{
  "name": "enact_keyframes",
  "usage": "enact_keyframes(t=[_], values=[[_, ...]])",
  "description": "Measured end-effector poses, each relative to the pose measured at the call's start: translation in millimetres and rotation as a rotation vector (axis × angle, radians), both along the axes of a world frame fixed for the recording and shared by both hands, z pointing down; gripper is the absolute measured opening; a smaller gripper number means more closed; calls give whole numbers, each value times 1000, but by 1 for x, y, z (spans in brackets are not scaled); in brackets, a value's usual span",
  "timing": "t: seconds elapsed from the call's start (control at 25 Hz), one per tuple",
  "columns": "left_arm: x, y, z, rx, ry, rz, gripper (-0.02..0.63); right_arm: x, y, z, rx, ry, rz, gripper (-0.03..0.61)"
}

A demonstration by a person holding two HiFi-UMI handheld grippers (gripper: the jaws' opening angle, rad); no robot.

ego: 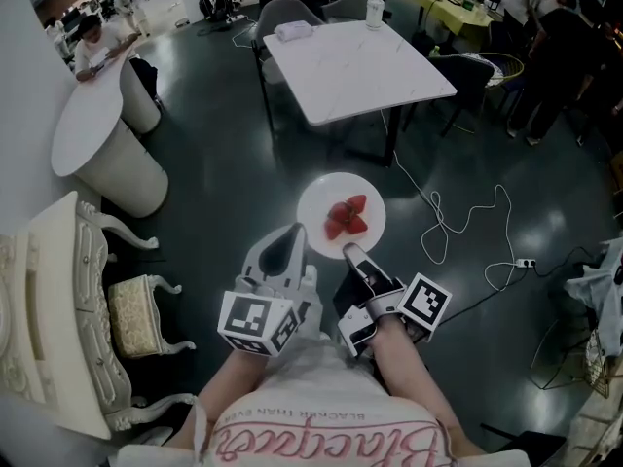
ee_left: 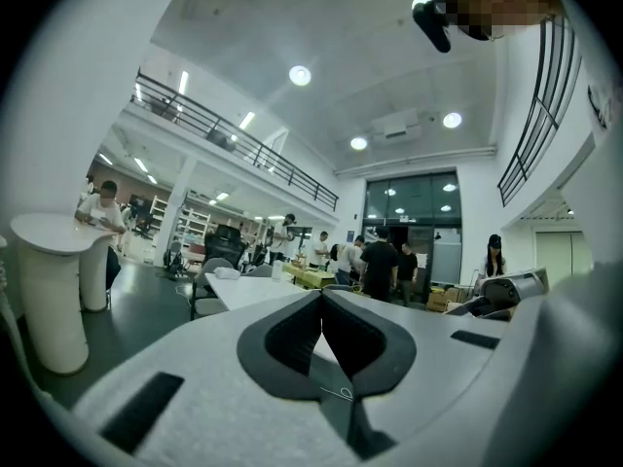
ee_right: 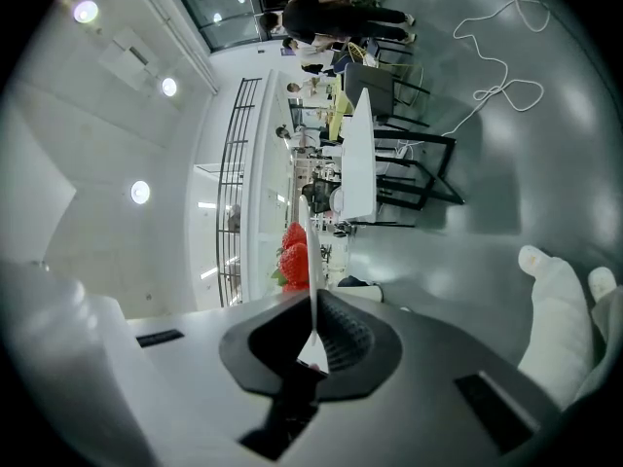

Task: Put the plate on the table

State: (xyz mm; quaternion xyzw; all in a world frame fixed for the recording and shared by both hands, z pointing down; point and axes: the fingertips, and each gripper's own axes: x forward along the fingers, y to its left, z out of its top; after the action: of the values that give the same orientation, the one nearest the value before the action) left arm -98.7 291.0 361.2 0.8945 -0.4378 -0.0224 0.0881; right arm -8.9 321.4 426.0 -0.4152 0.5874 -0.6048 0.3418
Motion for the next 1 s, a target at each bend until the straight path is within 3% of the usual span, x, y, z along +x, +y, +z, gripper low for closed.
enact_keyframes(t=[0.36, 1.0], values=[[34, -101, -4, 1, 27, 43, 5, 35, -96, -3, -4, -6, 46, 12], [50, -296, -5, -6, 65, 76, 5, 52, -288, -6, -12, 21, 80, 12]])
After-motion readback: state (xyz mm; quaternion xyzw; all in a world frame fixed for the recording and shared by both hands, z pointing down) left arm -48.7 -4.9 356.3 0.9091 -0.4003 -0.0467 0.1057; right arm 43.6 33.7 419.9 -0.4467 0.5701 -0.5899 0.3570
